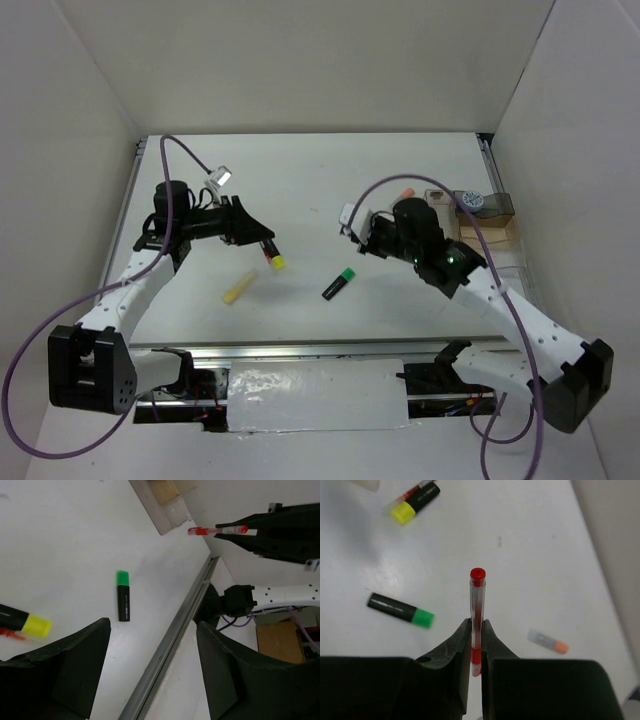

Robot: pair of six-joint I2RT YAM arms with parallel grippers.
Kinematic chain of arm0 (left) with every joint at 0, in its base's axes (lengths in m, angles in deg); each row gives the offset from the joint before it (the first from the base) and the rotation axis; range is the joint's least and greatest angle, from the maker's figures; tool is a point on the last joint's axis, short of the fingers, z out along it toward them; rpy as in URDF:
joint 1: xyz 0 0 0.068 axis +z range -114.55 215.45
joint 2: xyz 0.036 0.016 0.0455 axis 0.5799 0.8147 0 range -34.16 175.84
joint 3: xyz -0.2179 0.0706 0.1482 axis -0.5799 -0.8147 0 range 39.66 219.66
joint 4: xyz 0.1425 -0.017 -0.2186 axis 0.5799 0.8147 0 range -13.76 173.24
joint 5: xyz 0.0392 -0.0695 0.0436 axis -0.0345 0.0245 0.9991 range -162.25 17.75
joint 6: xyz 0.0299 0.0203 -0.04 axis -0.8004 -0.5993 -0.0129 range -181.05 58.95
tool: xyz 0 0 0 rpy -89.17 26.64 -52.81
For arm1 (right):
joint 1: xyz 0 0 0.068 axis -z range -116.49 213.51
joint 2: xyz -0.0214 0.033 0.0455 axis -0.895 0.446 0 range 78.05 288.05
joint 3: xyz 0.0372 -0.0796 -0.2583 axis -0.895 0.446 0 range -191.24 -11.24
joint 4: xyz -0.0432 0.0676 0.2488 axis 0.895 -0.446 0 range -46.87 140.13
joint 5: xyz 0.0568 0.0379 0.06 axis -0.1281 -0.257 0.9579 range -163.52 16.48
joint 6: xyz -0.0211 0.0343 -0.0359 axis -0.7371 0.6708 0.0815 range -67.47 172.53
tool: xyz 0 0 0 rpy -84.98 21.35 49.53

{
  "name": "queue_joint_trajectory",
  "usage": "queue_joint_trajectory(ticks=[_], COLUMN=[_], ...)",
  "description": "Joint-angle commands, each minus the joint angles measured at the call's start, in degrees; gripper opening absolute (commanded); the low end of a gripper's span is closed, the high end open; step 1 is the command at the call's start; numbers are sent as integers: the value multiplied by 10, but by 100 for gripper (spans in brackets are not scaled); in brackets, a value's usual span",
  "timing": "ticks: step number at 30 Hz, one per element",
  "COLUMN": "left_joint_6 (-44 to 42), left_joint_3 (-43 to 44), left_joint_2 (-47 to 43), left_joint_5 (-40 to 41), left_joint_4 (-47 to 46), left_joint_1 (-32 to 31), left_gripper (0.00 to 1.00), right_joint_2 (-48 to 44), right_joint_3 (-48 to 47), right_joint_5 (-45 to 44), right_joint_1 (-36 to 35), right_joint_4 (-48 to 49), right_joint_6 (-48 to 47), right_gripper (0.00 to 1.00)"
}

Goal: Sort the stationery into containers
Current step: Pick up the pen from the center of the board.

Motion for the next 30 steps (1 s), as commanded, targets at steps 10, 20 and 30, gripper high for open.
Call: queue_joint_trajectory(ticks=[10, 20, 30], left_joint_6=[103, 97, 237], left_joint_3=[-29, -11, -39], left_joint_2=[-2, 45, 70], left_joint_5=[-95, -81, -102], left_joint_4=[-88, -114, -268], left_joint_1=[-53, -129, -174], left_gripper=[96, 93, 92], right_joint_2=[-214, -266, -291], right_joint_3=[288, 352, 386], right_joint_5=[-23, 14, 48], right_joint_1=[-136, -260, -288], right_joint_4=[400, 431, 385], right_joint_6=[-382, -473, -513], right_gripper=[0, 0, 0])
